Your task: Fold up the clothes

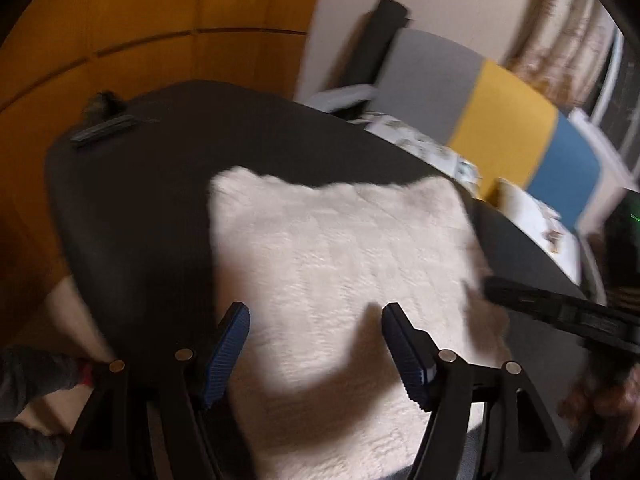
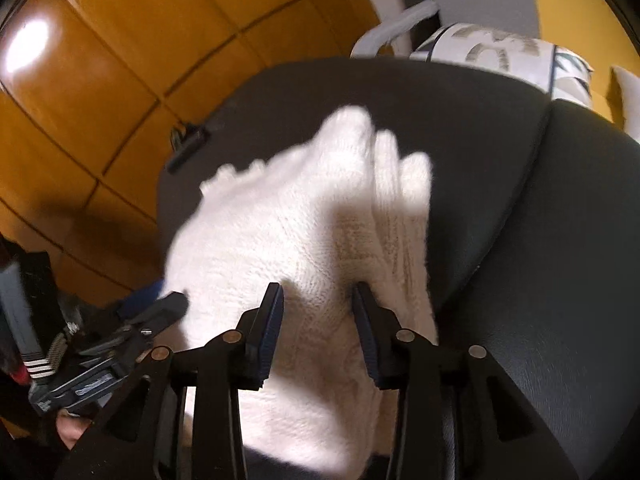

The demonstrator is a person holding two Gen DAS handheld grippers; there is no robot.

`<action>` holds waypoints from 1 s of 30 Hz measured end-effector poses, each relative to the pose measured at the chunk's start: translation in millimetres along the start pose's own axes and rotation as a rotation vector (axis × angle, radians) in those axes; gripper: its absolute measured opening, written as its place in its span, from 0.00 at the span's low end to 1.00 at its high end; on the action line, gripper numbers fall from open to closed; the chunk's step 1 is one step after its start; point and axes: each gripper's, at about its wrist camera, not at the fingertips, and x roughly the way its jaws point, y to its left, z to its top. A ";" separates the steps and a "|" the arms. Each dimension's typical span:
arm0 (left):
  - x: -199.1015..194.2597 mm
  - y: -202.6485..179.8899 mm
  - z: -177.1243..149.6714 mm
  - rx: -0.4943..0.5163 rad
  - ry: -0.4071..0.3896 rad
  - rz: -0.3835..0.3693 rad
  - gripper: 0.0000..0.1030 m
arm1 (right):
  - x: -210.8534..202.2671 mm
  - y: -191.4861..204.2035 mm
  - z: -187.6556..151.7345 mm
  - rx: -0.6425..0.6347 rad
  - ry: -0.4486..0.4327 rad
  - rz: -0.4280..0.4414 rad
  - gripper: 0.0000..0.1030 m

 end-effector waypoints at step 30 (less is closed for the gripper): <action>-178.2 -12.0 -2.6 0.014 -0.321 0.189 0.56 | -94.2 148.6 -31.1 -0.192 -0.340 -0.265 0.97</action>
